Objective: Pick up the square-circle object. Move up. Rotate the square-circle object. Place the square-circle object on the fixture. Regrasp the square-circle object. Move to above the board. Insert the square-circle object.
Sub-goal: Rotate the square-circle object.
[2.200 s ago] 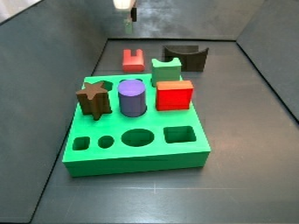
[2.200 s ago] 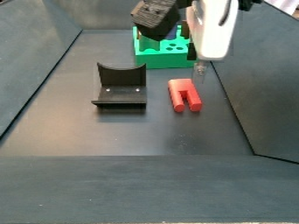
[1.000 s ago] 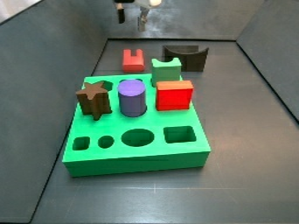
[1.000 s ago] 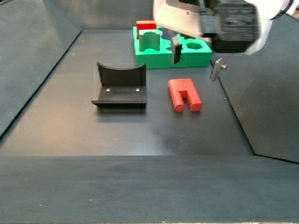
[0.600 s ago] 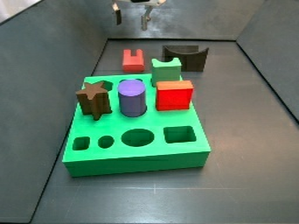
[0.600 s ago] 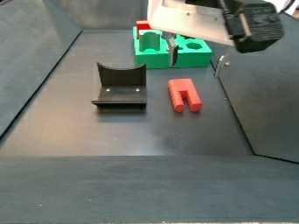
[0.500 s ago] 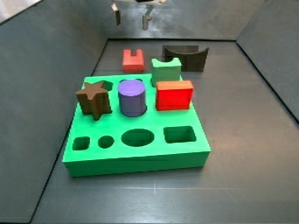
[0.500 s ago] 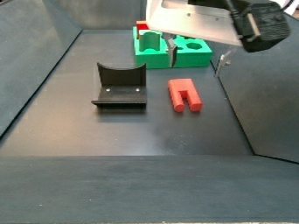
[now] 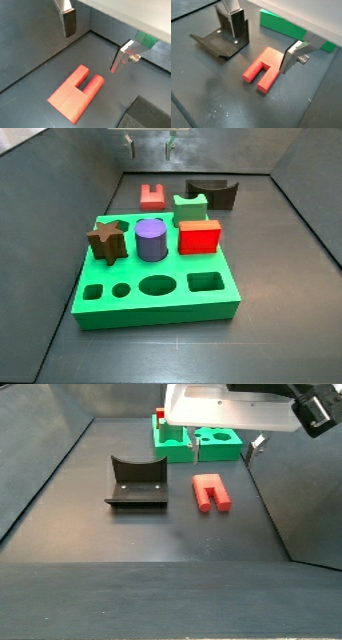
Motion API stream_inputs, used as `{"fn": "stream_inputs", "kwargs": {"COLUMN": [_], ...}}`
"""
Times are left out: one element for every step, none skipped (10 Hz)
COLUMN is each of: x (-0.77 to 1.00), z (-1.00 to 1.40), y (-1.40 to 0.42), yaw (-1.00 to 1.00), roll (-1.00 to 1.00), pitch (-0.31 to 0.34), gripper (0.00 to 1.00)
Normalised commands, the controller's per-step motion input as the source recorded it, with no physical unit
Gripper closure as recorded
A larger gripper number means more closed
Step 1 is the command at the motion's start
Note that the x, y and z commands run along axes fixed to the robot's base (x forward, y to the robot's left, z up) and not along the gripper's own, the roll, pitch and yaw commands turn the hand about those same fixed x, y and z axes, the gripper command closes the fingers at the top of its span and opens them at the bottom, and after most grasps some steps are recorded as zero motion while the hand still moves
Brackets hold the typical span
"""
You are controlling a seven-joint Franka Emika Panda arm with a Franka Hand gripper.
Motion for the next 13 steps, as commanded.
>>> {"fn": "stream_inputs", "kwargs": {"x": [0.03,0.0,0.01,0.01,0.02,0.02,0.03,0.04,0.05,0.04,0.04,0.04,0.04], "z": [-0.03,-1.0,-1.0,-1.0,-1.0,-1.0,-1.0,-1.0,-0.88,-0.79,-0.61,-0.48,-0.31], "y": [0.0,0.0,0.0,0.0,0.01,0.01,0.02,0.02,0.03,0.03,0.02,0.02,0.02], "yaw": [0.26,0.0,-0.08,-0.08,-0.07,-0.06,-0.04,-0.03,-0.03,-0.03,-0.02,-0.02,-0.02], "roll": [0.01,0.0,0.0,0.01,0.01,0.01,0.01,0.02,0.02,0.02,0.02,0.02,0.03], "pitch": [-0.04,0.0,-0.012,-0.02,-0.027,-0.028,-0.026,-0.022,-0.021,-0.019,-0.024,-0.027,-0.028], "gripper": [0.0,0.0,0.0,0.0,0.0,0.0,0.0,0.0,0.0,0.0,0.0,0.0,0.0]}}
